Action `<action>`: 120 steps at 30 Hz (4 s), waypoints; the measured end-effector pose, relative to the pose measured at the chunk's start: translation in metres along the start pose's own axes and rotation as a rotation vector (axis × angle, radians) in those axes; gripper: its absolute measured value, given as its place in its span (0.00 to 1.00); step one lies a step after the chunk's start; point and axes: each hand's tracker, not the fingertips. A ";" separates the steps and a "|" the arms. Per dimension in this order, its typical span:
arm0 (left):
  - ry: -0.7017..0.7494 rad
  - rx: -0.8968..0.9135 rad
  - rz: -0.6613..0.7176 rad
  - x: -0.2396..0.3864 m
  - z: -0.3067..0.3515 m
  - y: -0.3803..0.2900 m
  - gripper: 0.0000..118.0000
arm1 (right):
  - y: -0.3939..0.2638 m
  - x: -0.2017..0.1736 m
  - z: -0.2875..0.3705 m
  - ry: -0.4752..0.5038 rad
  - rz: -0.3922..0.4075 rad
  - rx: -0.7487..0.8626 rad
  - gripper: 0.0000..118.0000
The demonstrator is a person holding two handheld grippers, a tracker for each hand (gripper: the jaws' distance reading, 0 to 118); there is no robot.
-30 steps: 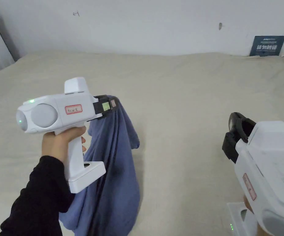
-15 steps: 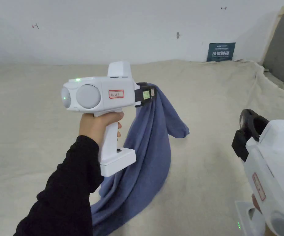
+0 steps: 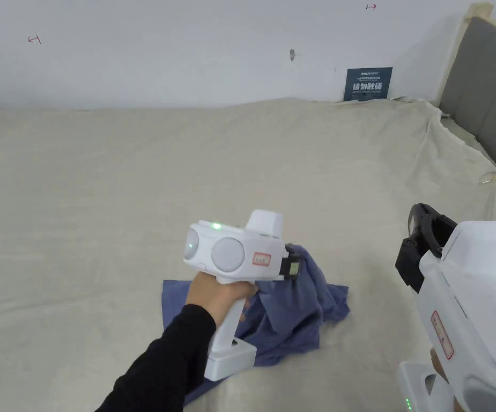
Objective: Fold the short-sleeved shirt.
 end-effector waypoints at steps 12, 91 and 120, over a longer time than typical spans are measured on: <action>0.162 -0.254 0.109 -0.029 -0.071 -0.061 0.06 | -0.009 -0.005 -0.002 0.016 0.007 -0.044 0.00; 0.555 -0.018 0.436 -0.086 0.099 -0.212 0.60 | -0.011 -0.031 -0.004 0.065 0.018 -0.058 0.00; 0.497 0.054 0.431 -0.090 0.110 -0.191 0.05 | -0.072 -0.006 -0.086 0.061 -0.032 -0.384 0.00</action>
